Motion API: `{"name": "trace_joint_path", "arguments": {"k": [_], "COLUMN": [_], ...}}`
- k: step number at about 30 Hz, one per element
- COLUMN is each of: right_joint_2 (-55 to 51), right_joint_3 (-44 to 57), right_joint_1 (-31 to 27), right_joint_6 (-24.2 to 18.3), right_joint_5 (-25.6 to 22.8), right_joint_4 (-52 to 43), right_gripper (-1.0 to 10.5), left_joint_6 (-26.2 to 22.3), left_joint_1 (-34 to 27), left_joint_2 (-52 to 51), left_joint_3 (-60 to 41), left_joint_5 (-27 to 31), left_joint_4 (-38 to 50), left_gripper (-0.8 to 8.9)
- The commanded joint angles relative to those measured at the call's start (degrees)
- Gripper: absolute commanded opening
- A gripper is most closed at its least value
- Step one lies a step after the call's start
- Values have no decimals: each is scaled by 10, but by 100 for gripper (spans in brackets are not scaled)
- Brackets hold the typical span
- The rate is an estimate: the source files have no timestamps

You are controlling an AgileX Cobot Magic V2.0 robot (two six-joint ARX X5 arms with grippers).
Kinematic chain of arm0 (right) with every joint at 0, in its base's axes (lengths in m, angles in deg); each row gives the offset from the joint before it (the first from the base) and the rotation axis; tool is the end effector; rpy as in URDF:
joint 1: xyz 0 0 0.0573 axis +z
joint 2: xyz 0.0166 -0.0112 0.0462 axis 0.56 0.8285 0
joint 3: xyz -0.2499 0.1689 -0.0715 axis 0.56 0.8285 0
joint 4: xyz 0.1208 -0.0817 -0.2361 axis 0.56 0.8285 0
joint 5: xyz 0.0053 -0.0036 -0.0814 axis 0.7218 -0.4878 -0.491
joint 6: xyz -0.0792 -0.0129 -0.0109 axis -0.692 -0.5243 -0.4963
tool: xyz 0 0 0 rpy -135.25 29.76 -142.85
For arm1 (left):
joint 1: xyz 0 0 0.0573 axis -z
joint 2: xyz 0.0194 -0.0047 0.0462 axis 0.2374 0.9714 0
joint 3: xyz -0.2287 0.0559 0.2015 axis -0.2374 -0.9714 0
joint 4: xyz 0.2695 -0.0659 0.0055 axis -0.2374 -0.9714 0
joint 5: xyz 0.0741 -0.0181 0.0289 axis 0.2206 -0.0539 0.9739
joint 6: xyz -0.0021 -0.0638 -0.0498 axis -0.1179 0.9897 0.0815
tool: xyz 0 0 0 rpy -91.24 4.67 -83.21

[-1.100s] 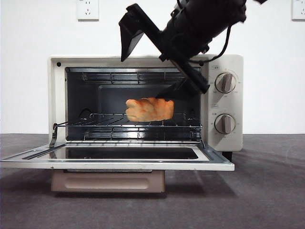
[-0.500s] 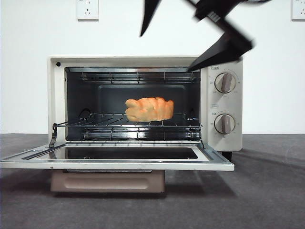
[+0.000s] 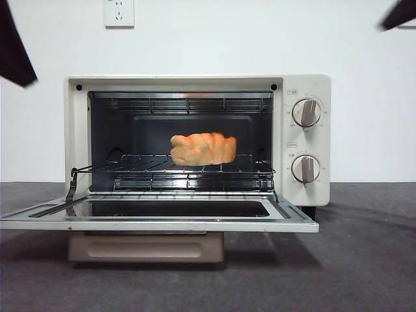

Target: The left arm flap open the oven, the right arm pick bread and place it into oven, the left arm flap close the oven

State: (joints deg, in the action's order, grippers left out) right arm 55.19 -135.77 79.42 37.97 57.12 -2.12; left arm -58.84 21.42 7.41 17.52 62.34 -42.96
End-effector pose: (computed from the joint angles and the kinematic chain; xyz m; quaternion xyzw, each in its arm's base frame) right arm 0.1066 0.1110 0.3351 0.0908 0.3735 0.3008 0.8728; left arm 0.1410 -0.1087 0.2912 -0.0555 0.4301 -0.2571 0.8636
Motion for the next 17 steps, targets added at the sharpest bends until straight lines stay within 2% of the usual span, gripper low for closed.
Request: {"name": "trace_joint_path", "arguments": {"k": [1,2,4,10,14,17], "right_joint_2": [-31,-43,-67,-122,-140,-143], "right_joint_3": [-9,-9,-9,-9,-9,-9], "right_joint_1": [6,6,6,6,6,6], "right_joint_6": [-28,-28,-28,-27,-25,-25], "right_joint_5": [0,0,-4,-4,-4,-4], "right_joint_4": [64,82,114,140,140,139], "right_gripper": [422,421,419,274,186,155], "left_joint_6": [6,5,-6,-64,-98,-101], "left_joint_1": [-58,-79,-127,-250,-286,-294], "left_joint_2": [49,61,86,166,214,246], "left_joint_3": [34,38,40,40,40,39], "left_joint_5": [-139,-172,-201,-204,-201,-174], "left_joint_4": [5,6,6,-47,-96,-103], "left_gripper": [7,7,7,8,8,9]}}
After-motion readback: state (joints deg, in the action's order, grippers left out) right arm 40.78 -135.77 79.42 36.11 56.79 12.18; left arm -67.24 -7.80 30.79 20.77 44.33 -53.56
